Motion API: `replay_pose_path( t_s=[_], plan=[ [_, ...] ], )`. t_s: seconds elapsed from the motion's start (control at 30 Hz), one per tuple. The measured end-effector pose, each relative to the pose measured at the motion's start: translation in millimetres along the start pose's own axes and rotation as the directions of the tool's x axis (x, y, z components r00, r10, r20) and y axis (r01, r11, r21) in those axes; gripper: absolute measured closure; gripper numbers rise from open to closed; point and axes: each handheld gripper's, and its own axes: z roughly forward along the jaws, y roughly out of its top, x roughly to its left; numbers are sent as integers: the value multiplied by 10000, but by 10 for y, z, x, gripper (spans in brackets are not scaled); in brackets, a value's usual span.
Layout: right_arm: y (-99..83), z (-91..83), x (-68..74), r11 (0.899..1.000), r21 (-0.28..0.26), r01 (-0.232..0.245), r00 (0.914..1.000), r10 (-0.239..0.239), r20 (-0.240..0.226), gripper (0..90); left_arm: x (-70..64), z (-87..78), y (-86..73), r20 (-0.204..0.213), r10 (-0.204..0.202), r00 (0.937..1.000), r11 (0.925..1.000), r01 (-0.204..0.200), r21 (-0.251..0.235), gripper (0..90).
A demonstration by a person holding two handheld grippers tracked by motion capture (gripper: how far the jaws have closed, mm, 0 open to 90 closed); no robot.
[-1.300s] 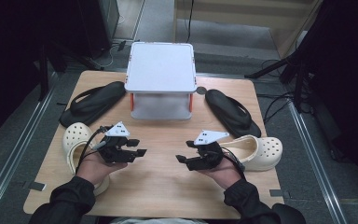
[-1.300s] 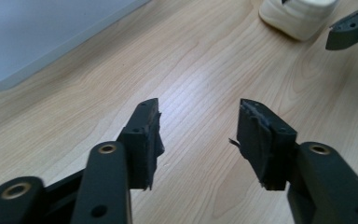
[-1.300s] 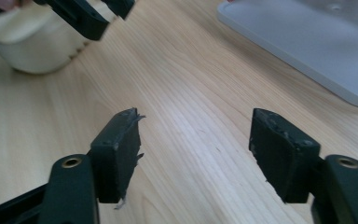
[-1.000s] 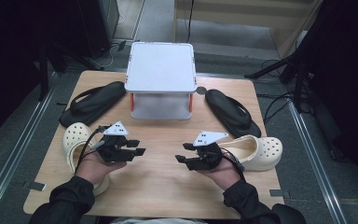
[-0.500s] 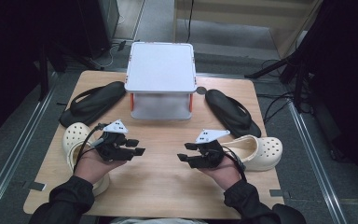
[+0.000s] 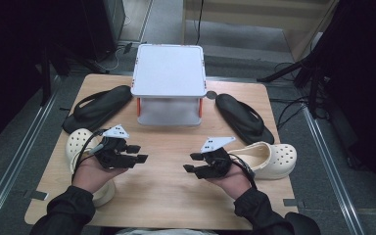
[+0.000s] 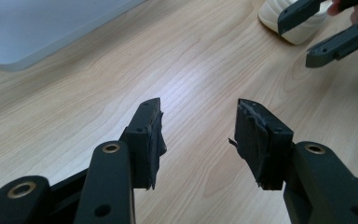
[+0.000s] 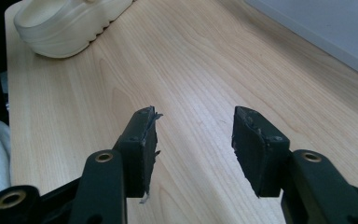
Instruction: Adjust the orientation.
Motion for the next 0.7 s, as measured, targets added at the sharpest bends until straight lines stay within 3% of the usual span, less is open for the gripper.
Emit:
replay_pose_path(
  t_s=[0.33, 0.53, 0.7],
  plan=[
    [7, 34, -29, 9999, -56, 134, 9998, -135, -170, 504, 64, -182, -43, -291, -383, 9988, 9991, 378, -180, 471],
    [28, 37, -47, 9999, -102, 92, 9997, -94, -238, 503, 109, -306, -76, -582, -501, 9970, 9987, 493, -147, 482],
    [49, 51, -57, 9999, -97, 122, 9994, -124, -312, 503, 171, -472, -118, -667, -833, 9943, 9962, 815, -290, 487]
  ],
)
